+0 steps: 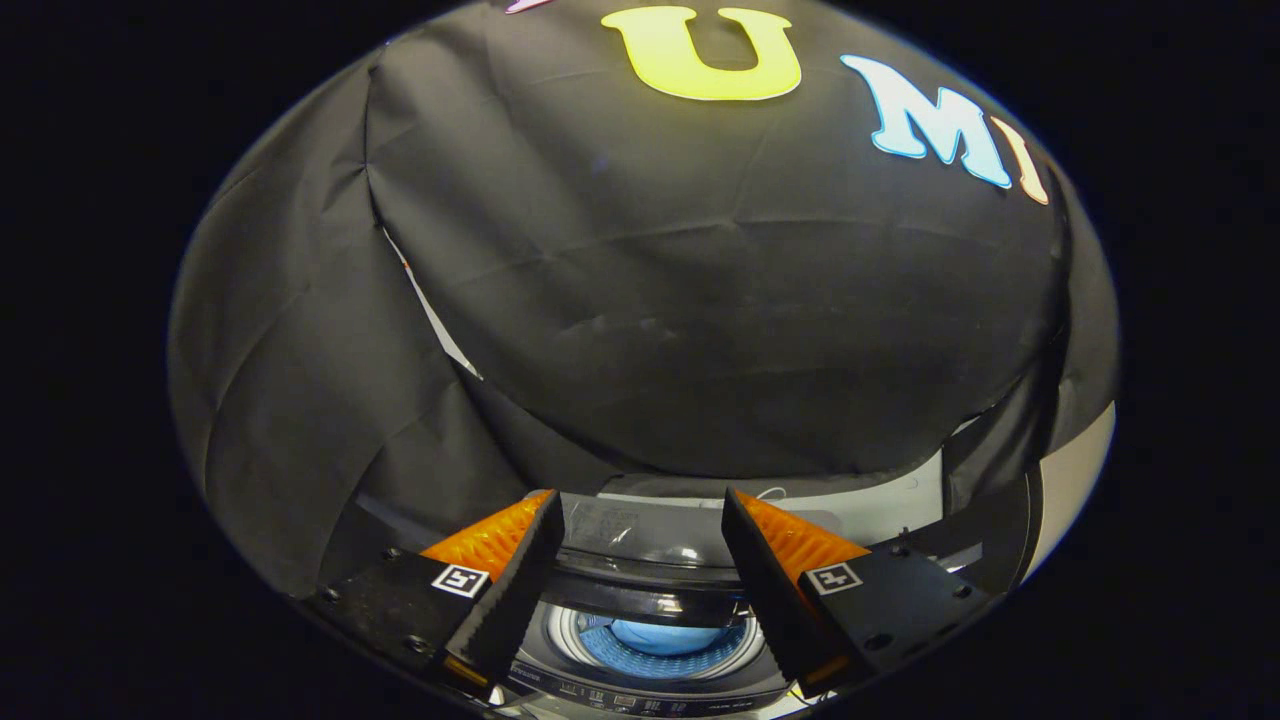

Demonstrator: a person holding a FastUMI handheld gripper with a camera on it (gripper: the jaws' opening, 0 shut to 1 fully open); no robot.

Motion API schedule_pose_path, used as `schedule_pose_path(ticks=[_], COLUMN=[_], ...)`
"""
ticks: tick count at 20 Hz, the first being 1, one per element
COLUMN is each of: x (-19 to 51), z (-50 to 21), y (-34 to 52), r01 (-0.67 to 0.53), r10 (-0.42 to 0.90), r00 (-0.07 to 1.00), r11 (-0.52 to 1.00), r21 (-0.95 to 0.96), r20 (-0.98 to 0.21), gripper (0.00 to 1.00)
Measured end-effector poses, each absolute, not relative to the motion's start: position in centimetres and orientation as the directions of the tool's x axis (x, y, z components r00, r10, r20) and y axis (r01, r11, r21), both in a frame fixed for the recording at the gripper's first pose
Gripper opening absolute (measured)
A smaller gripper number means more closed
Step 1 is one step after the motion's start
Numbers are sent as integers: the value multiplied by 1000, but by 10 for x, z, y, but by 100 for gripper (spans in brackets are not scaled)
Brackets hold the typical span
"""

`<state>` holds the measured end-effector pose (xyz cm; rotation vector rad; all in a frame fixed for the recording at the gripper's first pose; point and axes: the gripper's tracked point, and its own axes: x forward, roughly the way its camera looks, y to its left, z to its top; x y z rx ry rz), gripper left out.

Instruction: Put the clothes into the washing machine and then close the washing machine lid.

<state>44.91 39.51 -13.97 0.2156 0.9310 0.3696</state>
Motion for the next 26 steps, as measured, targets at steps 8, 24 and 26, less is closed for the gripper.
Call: schedule_pose_path(ticks=[8,24,26], x=[413,338,320], z=[-139,-162,-162], y=[392,388,386], r01=[-225,-168,-160], r10=[422,464,463], r00=[532,485,485], r11=[906,882,881], r21=[357,441,446], r20=[-734,-742,-741], gripper=[99,99,99])
